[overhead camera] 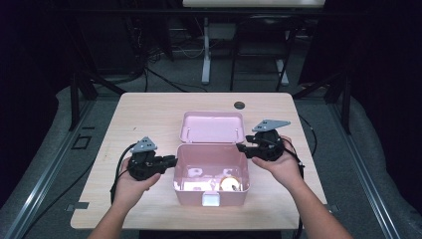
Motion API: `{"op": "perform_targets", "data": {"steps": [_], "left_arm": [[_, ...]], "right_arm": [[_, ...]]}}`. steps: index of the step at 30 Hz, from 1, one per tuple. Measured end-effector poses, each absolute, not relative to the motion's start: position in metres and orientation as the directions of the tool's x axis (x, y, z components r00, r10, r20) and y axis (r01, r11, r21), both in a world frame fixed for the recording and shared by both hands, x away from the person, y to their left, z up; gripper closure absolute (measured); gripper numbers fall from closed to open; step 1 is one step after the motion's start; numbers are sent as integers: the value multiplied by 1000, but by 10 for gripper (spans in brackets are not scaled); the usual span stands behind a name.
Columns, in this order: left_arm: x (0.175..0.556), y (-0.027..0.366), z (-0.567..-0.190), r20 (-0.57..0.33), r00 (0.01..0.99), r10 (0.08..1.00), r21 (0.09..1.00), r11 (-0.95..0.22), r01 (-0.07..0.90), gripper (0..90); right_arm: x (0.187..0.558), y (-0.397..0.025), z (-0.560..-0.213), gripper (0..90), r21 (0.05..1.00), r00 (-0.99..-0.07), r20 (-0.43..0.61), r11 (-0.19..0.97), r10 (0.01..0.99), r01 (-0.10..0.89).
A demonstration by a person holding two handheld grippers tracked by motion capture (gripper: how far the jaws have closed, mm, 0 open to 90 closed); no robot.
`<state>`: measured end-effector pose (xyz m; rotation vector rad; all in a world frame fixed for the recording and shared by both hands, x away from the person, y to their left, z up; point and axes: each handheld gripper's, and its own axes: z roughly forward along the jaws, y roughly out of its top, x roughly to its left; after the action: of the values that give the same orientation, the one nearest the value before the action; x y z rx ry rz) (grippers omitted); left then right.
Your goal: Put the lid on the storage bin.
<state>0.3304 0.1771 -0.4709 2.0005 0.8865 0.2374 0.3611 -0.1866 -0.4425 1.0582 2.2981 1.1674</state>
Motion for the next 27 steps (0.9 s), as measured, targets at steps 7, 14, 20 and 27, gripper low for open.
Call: {"op": "perform_targets", "data": {"steps": [7,14,20,27], "left_arm": [[329,174,-471,-151,721,676,802,-342,489,820],[329,172,-471,-125,722,680,802,-360,478,804],[329,171,-473,-128,716,687,804,-350,480,783],[328,171,-472,-128,710,692,806,-345,481,814]], "right_arm": [[365,-188,-442,535,807,-640,19,366,768,464],[374,-190,-442,539,813,-615,31,338,788,474],[383,-192,-444,538,814,-600,44,319,799,485],[394,-195,-449,539,817,-565,87,266,821,512]]}}
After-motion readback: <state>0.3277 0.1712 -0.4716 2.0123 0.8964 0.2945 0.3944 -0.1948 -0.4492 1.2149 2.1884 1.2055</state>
